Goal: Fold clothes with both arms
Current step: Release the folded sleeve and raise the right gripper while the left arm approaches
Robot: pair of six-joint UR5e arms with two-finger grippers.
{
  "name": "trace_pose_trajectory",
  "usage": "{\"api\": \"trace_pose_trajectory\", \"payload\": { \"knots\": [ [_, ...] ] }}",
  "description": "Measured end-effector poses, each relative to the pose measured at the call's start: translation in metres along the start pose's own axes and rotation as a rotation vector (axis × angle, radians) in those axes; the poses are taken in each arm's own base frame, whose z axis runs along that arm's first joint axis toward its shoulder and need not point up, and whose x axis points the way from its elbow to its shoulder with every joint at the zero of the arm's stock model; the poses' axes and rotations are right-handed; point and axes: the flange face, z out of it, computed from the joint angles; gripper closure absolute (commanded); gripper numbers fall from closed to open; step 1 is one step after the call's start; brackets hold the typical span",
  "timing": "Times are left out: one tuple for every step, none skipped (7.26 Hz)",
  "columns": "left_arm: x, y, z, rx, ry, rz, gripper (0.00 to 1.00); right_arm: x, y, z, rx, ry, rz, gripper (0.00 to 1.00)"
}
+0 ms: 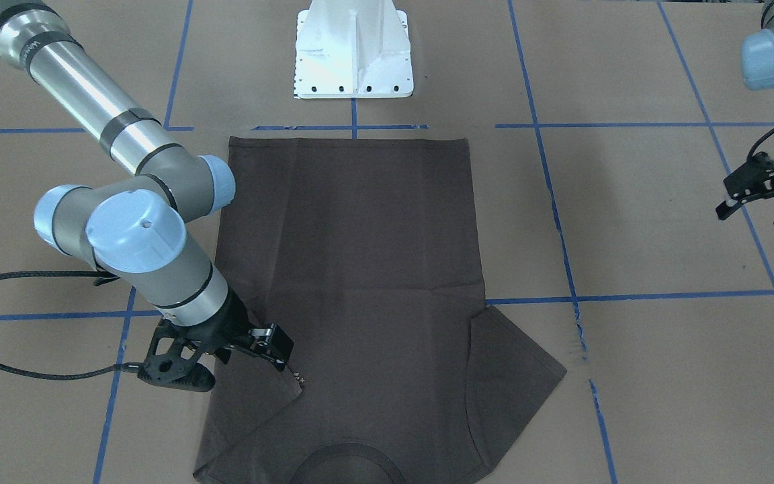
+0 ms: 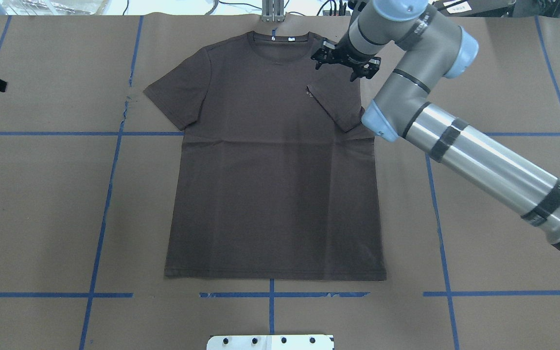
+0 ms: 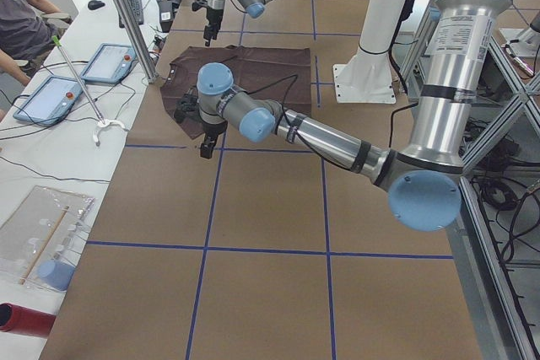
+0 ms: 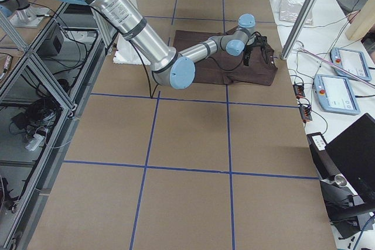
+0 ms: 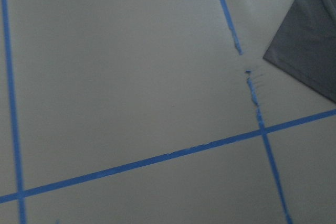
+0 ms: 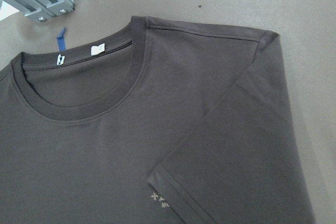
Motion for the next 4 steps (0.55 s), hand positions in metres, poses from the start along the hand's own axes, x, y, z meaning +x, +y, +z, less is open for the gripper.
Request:
{"api": "trace_pose_trajectory", "payload": {
  "knots": [
    [0.036, -0.034, 0.030, -0.017, 0.006, -0.050, 0.05, 0.030, 0.004, -0.019, -0.019, -0.024, -0.001, 0.00],
    [0.056, -0.061, 0.057, -0.010, -0.004, -0.096, 0.07, 0.059, 0.011, -0.035, -0.023, -0.037, -0.002, 0.00],
    [0.063, -0.082, 0.087, 0.020, -0.023, -0.140, 0.08, 0.083, 0.020, -0.047, -0.024, -0.043, -0.001, 0.00],
    [0.065, -0.097, 0.118, 0.062, -0.050, -0.174, 0.08, 0.101, 0.030, -0.056, -0.024, -0.047, -0.002, 0.00]
  ]
}}
